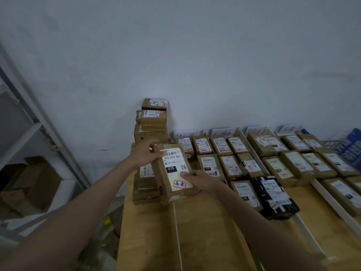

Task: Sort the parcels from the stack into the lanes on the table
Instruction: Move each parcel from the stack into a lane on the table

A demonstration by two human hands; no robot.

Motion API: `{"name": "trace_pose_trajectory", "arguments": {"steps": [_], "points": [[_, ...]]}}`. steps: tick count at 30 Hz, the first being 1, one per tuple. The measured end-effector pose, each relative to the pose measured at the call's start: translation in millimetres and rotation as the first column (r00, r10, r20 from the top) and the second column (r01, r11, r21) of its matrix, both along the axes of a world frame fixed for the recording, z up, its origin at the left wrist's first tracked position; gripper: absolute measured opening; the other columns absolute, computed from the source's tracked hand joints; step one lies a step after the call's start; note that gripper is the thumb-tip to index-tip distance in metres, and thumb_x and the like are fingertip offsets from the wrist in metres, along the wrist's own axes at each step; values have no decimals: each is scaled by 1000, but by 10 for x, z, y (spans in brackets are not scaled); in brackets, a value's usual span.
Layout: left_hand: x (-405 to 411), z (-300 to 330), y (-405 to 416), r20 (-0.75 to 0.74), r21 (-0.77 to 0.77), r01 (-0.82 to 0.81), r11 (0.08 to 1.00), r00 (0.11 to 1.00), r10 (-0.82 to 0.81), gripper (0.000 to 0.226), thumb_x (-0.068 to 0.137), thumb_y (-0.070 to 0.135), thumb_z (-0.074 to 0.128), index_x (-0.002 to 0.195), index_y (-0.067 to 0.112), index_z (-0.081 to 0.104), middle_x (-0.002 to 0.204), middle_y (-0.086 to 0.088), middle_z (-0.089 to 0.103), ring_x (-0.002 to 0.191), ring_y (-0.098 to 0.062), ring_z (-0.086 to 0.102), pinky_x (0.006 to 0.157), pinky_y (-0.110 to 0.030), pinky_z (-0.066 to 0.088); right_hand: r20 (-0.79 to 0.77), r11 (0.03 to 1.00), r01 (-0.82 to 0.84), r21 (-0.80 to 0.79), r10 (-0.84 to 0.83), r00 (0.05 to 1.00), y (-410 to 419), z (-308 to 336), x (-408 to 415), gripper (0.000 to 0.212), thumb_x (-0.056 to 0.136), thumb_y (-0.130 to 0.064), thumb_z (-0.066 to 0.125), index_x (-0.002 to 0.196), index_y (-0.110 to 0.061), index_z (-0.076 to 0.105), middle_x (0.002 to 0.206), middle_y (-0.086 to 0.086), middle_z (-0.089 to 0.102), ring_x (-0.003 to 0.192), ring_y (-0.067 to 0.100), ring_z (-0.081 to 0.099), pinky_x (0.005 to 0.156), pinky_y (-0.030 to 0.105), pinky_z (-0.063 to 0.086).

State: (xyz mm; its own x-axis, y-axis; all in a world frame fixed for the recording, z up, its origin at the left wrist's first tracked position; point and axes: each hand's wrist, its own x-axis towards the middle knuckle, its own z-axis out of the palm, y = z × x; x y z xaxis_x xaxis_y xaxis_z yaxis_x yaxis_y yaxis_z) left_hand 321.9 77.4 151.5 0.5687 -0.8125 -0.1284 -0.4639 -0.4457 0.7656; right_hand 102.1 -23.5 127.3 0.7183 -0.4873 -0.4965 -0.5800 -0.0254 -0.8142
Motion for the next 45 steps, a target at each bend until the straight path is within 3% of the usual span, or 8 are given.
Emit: {"name": "trace_pose_trajectory", "arguments": {"steps": [4, 14, 19, 24, 29, 37, 41, 45], "points": [[-241, -99, -38, 137, -40, -55, 998, 989, 60, 61, 93, 50, 58, 144, 20, 46, 145, -4, 51, 131, -24, 49, 106, -43, 41, -24, 991, 123, -55, -125, 992, -45, -38, -104, 44, 97, -48, 54, 121, -12, 62, 98, -3, 67, 90, 14, 65, 64, 30, 58], [-776, -697, 84, 563, 241, 84, 967, 799, -209, 52, 100, 54, 36, 137, 21, 51, 138, -2, 52, 119, -20, 54, 98, -37, 45, -76, 932, 348, -101, -356, 931, -104, -250, -646, 42, 97, -52, 51, 110, -15, 64, 106, 3, 68, 98, 23, 66, 81, 42, 59], [-1138, -861, -17, 585, 313, 137, 940, 752, -304, 55, 100, 54, 33, 141, 19, 45, 141, -4, 49, 126, -22, 50, 108, -39, 38, -103, 901, 416, -127, -429, 897, -137, -369, -1041, 43, 96, -53, 51, 113, -16, 64, 101, 1, 68, 94, 21, 66, 78, 39, 59], [-1566, -829, -315, 617, 318, 225, 921, 688, -382, 52, 100, 54, 30, 135, 20, 48, 136, -4, 52, 124, -22, 50, 108, -38, 36, -80, 843, 520, -134, -533, 843, -203, -313, -1526, 45, 100, -45, 49, 122, -8, 59, 90, -4, 63, 76, 8, 59, 55, 21, 45], [-2191, -738, -689, 629, 324, 298, 898, 641, -440, 53, 101, 52, 32, 140, 20, 46, 142, -4, 48, 129, -23, 47, 110, -38, 34, -56, 764, 624, -162, -639, 768, -362, -270, -2168, 46, 99, -46, 50, 128, -10, 58, 106, 3, 64, 91, 18, 60, 68, 28, 50], [-3639, -744, -1194, 628, 331, 396, 856, 585, -513, 60, 101, 55, 29, 146, 19, 42, 149, -4, 44, 138, -22, 39, 118, -42, 25, -86, 661, 709, -245, -744, 663, -650, -210, -3716, 50, 98, -50, 50, 121, -6, 59, 107, 8, 62, 96, 25, 62, 81, 43, 58], [-4398, -806, -1348, 603, 332, 430, 840, 588, -539, 55, 101, 55, 30, 142, 21, 45, 145, -1, 47, 133, -20, 43, 115, -39, 26, -110, 624, 753, -209, -780, 616, -759, -217, -4493, 55, 98, -50, 50, 128, -4, 55, 119, 12, 60, 100, 29, 60, 72, 40, 57], [-5007, -819, -1471, 603, 323, 457, 829, 576, -552, 54, 101, 53, 32, 142, 20, 46, 142, -1, 50, 131, -20, 45, 116, -38, 26, -81, 588, 780, -215, -807, 585, -871, -266, -5133, 53, 98, -46, 53, 125, -1, 59, 109, 9, 65, 97, 24, 62, 74, 34, 54]]}}
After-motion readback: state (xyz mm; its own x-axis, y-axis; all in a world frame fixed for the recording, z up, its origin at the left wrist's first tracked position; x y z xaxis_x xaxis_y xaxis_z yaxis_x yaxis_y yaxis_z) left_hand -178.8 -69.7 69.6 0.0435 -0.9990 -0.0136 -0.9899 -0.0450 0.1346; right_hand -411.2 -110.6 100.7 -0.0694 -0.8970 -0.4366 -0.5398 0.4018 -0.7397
